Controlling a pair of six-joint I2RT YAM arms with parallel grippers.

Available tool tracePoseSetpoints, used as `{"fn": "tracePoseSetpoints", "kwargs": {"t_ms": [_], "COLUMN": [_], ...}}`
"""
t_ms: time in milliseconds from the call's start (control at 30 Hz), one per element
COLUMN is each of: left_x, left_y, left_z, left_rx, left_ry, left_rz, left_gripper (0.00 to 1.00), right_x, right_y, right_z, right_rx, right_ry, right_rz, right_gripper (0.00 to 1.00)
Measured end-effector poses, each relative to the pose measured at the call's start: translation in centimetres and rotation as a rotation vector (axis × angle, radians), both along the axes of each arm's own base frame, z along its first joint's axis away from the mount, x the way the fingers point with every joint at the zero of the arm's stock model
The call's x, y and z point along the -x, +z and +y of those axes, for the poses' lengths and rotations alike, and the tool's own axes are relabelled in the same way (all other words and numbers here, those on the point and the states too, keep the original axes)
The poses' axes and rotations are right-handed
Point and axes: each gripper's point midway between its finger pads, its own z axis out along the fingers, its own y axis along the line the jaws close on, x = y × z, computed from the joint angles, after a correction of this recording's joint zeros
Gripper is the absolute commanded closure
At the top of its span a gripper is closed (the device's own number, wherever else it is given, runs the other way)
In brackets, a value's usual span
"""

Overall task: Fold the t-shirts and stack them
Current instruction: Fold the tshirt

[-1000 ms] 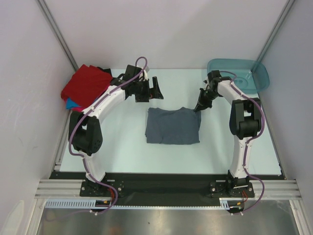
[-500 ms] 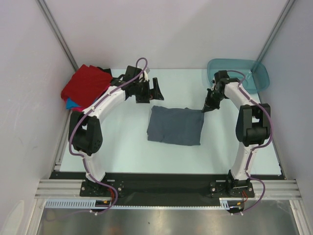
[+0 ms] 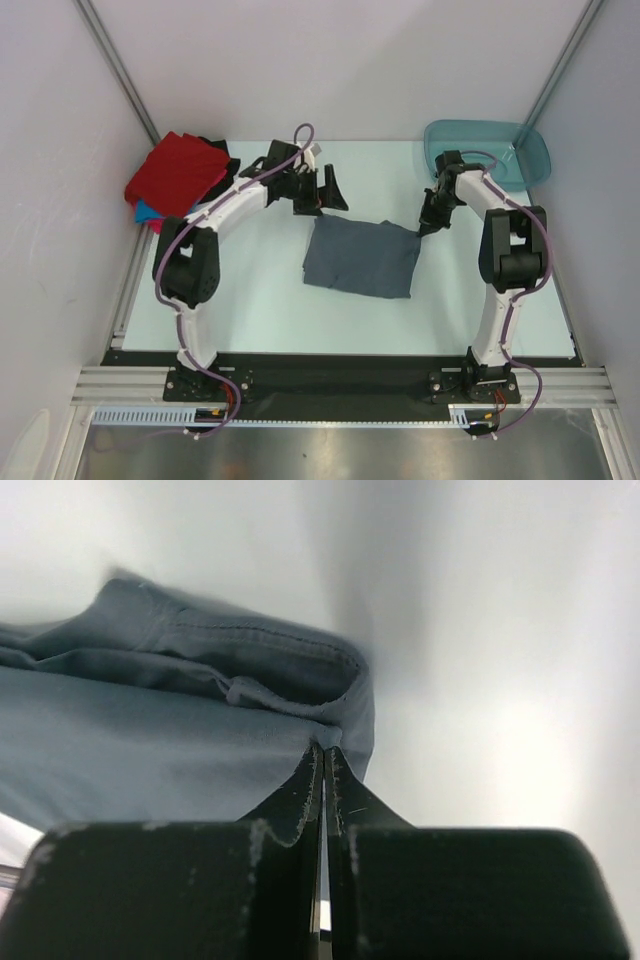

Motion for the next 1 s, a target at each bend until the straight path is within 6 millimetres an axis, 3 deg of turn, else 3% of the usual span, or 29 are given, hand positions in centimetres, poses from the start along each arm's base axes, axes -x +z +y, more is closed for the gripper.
{"fn": "tracePoseSetpoints", "kwargs": {"t_ms": [200, 400, 700, 1000], "left_x": [0.7, 0.0, -3.9, -6.1], "left_y": [-4.8, -8.4, -8.6, -8.6], "left_z": [-2.2, -3.3, -4.1, -2.8], "left_rx": [0.032, 0.053, 0.092, 0.110], "left_ry": [-0.083, -0.098, -0.091, -0.067], "left_rz": [0.104, 0.170, 0.126, 0.099], "left_gripper": [0.00, 0.00, 0.00, 0.00], "right_x": [-0.3, -0.4, 0.1, 0.2], "right_y": [-0.7, -0.6, -0.7, -1.0], "right_z": [0.0, 0.0, -0.7, -2.3], "right_rx": [0.005, 0.005, 0.038, 0.106], "right_ry": [-0.001, -0.001, -0.002, -0.018], "right_rz": [0.014, 0.011, 0.031, 0.037], "right_gripper": [1.00, 1.00, 1.00, 1.00]}}
